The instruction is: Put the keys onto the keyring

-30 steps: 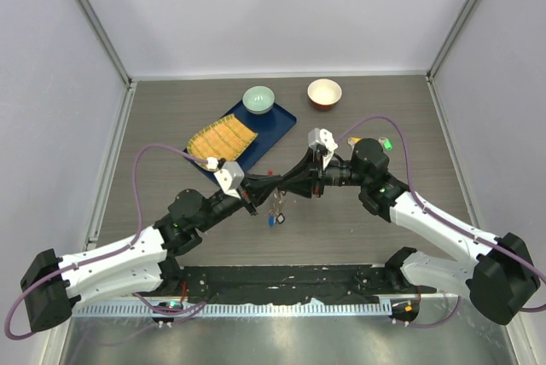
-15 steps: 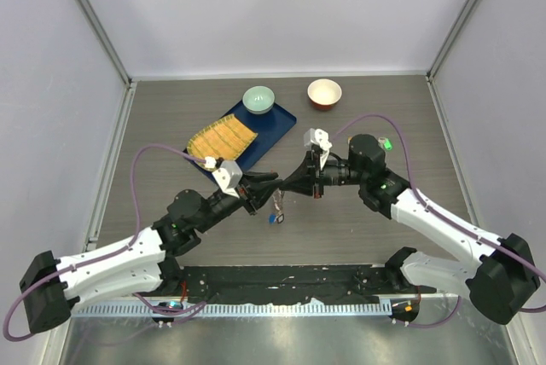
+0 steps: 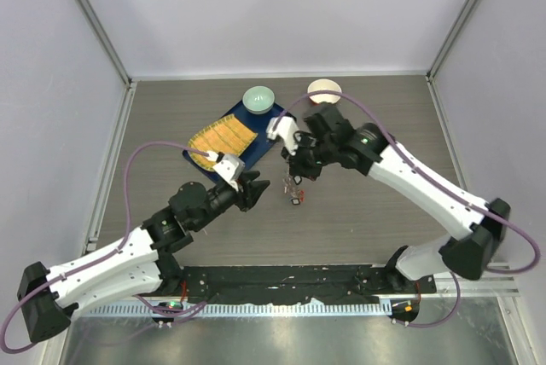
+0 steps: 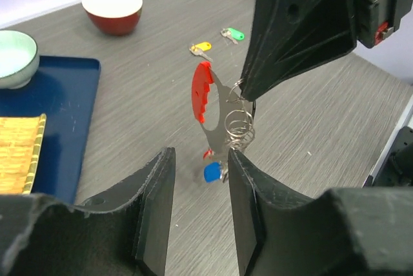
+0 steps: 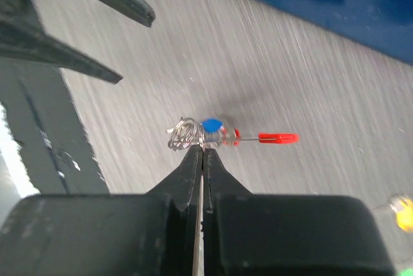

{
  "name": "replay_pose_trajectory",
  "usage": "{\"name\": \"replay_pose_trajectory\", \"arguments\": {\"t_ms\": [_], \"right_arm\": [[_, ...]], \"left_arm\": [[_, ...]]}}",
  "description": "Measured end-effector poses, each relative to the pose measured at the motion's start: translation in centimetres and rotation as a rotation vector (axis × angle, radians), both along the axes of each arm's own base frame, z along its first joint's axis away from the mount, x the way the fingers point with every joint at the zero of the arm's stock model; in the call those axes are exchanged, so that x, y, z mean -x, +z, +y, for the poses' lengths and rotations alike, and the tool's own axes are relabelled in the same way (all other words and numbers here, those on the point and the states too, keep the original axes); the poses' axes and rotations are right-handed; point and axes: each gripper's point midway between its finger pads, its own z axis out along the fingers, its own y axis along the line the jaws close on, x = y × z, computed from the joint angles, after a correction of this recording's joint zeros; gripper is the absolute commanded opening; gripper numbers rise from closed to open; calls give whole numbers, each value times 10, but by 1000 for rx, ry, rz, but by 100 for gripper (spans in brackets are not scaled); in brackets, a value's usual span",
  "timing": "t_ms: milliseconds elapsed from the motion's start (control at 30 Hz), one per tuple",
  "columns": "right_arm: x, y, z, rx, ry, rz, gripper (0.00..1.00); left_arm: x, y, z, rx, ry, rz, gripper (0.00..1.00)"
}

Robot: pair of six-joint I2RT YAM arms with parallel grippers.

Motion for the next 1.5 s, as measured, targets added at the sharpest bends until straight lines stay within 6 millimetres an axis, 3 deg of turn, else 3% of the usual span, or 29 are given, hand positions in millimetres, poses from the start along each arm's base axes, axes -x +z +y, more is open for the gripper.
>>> {"name": "replay_pose_trajectory", "arguments": {"t_ms": [233,400,767,1133,1500], "right_arm": [[6,-41,-10,452,2,33,1],[8,-58,-21,598,7,78,1],[33,-48,-5,467,169,96,1],[43,-59,-3,454,221,107,1],[49,-55,-5,427,239,98,1]], "left_arm": [[3,-29,0,-17,-7,41,48],[5,-44,2,-22,-9,51,55],[20,-47,-13,75,-125,-1,61],[23,-64,-41,46,-237,-18,48],[29,-53,-57,104,-326,-73,41]]}}
